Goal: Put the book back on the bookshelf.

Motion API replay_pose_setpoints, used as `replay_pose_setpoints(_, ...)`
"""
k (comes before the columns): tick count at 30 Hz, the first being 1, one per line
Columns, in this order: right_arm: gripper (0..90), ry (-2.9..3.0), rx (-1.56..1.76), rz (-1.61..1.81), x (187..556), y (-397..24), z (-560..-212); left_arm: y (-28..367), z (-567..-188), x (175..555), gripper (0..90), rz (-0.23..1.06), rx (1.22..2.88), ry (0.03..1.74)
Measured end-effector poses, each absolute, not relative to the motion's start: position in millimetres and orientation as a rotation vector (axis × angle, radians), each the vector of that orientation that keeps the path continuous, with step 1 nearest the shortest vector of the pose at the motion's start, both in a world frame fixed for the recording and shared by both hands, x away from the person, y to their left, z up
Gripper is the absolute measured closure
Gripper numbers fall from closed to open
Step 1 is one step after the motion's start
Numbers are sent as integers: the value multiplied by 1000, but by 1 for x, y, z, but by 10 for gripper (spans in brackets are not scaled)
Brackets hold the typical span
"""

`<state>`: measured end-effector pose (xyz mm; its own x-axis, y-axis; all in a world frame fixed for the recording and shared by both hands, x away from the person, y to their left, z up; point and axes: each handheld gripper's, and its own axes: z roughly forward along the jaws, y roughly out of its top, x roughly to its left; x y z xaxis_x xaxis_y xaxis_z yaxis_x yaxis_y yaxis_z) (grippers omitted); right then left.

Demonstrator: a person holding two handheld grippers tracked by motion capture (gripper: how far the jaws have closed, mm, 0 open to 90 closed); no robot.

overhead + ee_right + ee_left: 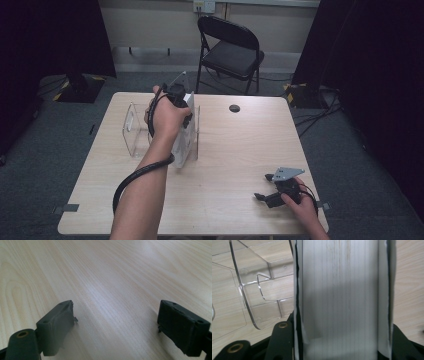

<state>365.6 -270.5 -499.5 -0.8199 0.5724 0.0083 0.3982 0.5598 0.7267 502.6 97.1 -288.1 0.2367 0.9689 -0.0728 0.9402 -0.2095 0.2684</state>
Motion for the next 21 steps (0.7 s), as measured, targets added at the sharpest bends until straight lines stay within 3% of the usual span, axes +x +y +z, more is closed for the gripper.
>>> replay_pose_setpoints(21, 129, 2565, 808, 1112, 366, -271, -500, 92, -290, 510, 530, 207, 2235, 1814)
